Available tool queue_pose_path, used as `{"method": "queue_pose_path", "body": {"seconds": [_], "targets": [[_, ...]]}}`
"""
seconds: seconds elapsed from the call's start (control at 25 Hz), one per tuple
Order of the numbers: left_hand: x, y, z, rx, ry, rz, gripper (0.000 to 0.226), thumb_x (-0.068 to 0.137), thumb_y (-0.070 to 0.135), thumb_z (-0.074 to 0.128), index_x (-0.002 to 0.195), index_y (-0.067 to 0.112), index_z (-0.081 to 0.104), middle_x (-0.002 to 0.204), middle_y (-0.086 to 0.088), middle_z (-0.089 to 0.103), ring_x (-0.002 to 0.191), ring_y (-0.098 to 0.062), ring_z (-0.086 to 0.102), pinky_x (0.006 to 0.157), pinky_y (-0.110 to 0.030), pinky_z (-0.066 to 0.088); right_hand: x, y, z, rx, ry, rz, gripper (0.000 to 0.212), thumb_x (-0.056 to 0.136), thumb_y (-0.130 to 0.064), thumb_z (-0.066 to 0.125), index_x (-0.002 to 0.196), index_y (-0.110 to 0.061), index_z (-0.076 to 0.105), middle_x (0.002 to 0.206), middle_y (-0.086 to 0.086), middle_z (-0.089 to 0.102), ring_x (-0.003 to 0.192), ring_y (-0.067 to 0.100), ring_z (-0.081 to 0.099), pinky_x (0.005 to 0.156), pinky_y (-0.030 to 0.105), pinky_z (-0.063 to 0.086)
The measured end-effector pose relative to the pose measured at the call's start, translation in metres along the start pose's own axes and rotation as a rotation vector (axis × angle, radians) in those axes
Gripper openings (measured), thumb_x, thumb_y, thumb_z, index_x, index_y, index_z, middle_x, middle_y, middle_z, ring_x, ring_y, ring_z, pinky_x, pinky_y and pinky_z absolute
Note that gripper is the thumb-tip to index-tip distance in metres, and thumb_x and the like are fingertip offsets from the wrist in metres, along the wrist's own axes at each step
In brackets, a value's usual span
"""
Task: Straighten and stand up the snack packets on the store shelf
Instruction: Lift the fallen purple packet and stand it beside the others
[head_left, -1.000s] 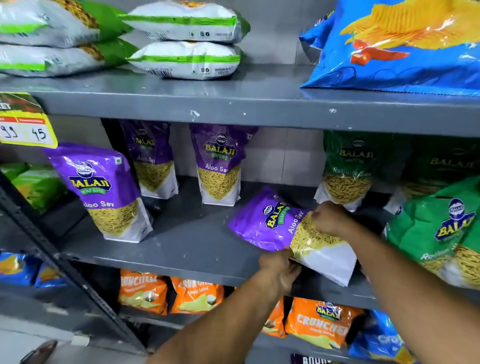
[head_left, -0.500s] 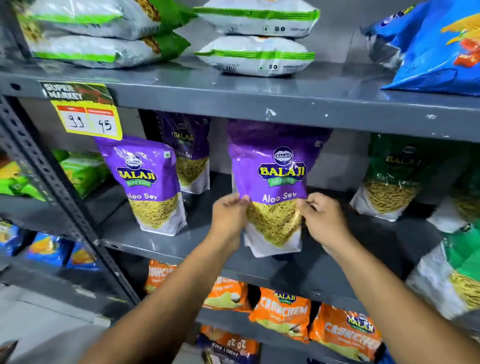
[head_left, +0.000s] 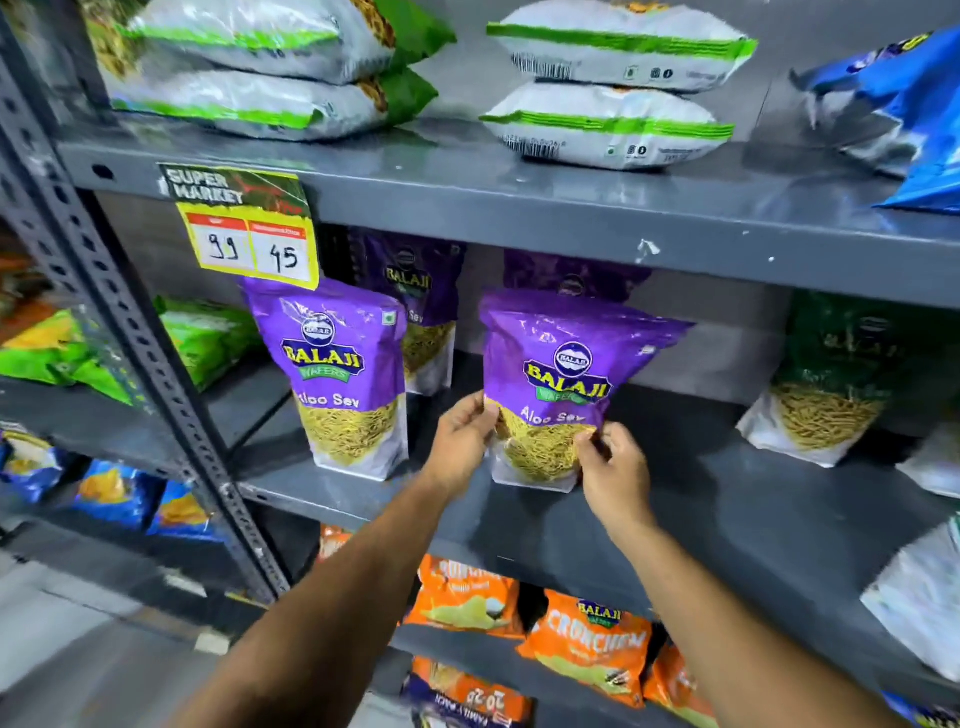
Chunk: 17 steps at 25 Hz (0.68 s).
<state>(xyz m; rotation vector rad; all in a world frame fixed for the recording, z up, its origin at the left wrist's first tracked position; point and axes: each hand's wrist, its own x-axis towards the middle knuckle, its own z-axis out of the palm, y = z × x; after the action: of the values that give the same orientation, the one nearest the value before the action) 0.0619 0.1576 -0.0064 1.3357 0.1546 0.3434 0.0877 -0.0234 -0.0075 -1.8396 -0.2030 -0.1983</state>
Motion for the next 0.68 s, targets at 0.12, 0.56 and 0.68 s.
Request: {"method": "queue_pose_path", "body": {"seconds": [0.12, 0.56, 0.68], "targets": [[-0.008, -0.019, -0.011, 0.083, -0.082, -0.002, 0.030, 0.097, 0.002, 0.041, 0.115, 0.009, 0.064, 0.097, 0.012, 0.074, 0.089, 0.001, 0.065, 0.086, -0.020, 0.050, -0.001, 0.018, -0.001, 0.122, -0.100, 0.112, 0.035, 0.081, -0.001, 0.056, 0.106, -0.025, 0.059, 0.105, 0.000, 0.069, 0.089, -0.002, 0.064, 0.080, 0.015, 0.047], [-0.014, -0.040, -0.031, 0.185, -0.193, 0.001, 0.036, 0.097, 0.011, 0.045, 0.130, 0.006, 0.057, 0.134, -0.013, 0.060, 0.128, -0.028, 0.053, 0.113, -0.044, 0.037, -0.015, 0.040, 0.006, -0.139, -0.201, 0.204, 0.050, 0.075, -0.029, 0.057, 0.124, -0.033, 0.050, 0.122, 0.000, 0.065, 0.107, 0.024, 0.059, 0.081, 0.033, 0.042], [-0.025, -0.035, -0.039, 0.242, -0.172, 0.031, 0.028, 0.098, 0.015, 0.047, 0.119, 0.016, 0.065, 0.123, -0.007, 0.068, 0.118, -0.020, 0.061, 0.108, -0.041, 0.044, -0.026, 0.040, 0.007, -0.233, -0.163, 0.150, 0.046, 0.072, -0.029, 0.067, 0.114, -0.033, 0.048, 0.115, 0.002, 0.065, 0.102, 0.025, 0.060, 0.074, 0.028, 0.040]]}}
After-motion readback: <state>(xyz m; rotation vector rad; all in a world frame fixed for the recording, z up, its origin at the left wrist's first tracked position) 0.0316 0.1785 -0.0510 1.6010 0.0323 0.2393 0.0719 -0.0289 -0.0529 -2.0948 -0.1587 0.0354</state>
